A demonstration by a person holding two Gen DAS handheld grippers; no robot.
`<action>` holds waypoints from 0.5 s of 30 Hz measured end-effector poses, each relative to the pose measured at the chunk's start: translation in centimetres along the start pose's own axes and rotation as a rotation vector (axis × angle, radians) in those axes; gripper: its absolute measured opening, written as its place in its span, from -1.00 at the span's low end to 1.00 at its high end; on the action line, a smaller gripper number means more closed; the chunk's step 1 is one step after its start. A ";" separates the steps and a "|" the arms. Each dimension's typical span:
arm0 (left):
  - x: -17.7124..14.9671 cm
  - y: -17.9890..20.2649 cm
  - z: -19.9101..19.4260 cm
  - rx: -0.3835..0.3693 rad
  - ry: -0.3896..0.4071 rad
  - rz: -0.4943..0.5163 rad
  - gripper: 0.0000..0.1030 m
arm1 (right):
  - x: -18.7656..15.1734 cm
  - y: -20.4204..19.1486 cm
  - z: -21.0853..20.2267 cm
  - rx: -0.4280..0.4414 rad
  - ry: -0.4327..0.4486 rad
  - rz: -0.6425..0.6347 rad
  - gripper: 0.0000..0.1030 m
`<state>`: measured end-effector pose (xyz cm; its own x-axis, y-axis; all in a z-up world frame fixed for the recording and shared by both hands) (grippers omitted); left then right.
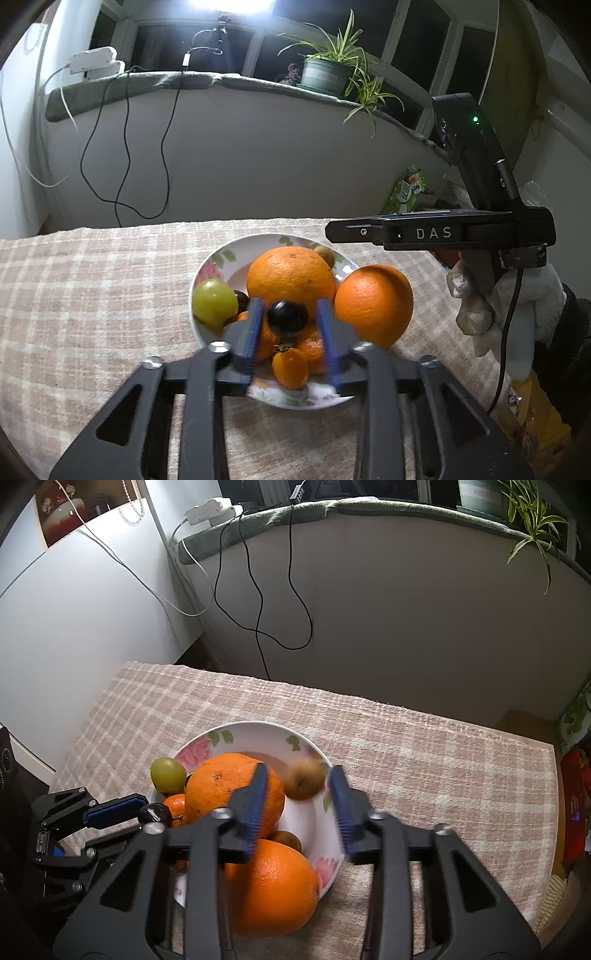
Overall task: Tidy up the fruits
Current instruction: 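Open the left tool over the plate while the right tool releases the kiwi there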
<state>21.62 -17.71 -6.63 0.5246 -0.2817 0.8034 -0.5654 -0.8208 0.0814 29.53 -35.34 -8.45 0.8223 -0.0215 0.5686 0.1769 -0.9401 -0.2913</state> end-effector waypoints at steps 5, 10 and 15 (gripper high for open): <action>-0.1 -0.3 0.1 0.004 -0.006 -0.014 -0.20 | 0.1 -0.1 -0.2 0.005 0.008 0.008 0.03; -0.4 -0.5 -0.1 0.009 -0.013 -0.025 -0.18 | -0.1 -0.2 -0.5 0.002 0.020 0.010 0.21; -0.6 -0.4 -0.4 0.017 -0.019 -0.023 -0.13 | -0.3 -0.3 -0.9 0.002 0.027 0.016 0.35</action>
<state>21.32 -17.00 -6.95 0.5497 -0.2719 0.7899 -0.5423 -0.8354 0.0899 28.72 -35.37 -7.83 0.8100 -0.0459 0.5846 0.1646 -0.9391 -0.3018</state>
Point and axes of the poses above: each gripper's, at about its wrist camera, not at the fingertips, and z roughly the way its jaws point, y to its right, x to its top, the point moved 3 cm from there along z, roughly the way its jaws point, and after that the axes turned 12 degrees about z, right-handed, at the moved point
